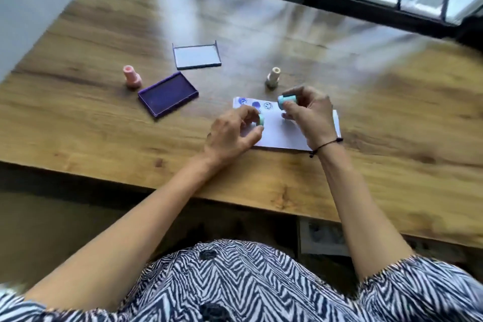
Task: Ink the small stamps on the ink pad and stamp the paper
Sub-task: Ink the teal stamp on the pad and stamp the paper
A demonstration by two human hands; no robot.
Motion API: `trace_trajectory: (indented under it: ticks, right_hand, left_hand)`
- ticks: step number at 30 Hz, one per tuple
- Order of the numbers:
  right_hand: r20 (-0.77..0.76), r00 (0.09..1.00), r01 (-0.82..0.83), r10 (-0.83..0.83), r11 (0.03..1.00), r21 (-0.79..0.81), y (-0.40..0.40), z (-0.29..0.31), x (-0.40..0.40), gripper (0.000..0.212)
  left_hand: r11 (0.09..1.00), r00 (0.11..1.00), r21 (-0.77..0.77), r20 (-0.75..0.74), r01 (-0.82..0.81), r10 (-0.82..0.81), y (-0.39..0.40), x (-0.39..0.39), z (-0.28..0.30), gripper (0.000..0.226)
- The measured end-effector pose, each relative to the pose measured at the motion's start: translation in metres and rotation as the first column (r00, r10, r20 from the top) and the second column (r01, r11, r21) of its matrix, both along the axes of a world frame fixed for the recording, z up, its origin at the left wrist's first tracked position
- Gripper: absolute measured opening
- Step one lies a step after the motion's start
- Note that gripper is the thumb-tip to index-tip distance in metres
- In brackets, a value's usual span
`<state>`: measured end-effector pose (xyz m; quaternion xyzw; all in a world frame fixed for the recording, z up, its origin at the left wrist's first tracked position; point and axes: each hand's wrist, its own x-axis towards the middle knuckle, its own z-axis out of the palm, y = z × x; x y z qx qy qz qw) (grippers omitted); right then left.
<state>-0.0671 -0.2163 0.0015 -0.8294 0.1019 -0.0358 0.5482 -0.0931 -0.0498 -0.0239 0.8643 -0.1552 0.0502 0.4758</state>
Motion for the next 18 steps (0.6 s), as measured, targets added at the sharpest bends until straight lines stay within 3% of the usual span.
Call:
trace_trajectory:
  ticks: [3, 6, 18]
  right_hand:
    - [0.028, 0.996, -0.073, 0.086, 0.947, -0.314, 0.005, -0.004, -0.001, 0.011]
    - [0.074, 0.980, -0.124, 0.185, 0.855, -0.504, 0.010, -0.003, -0.002, 0.013]
    - [-0.024, 0.953, -0.214, 0.302, 0.618, -0.757, 0.023, 0.000, -0.002, 0.017]
  left_hand:
    - [1.000, 1.000, 0.004, 0.015, -0.020, 0.020, 0.001, 0.004, -0.001, 0.019]
    - [1.000, 1.000, 0.000, 0.021, -0.010, 0.010, 0.001, 0.004, -0.001, 0.019]
    - [1.000, 1.000, 0.005, 0.015, -0.013, 0.013, 0.002, 0.004, -0.003, 0.019]
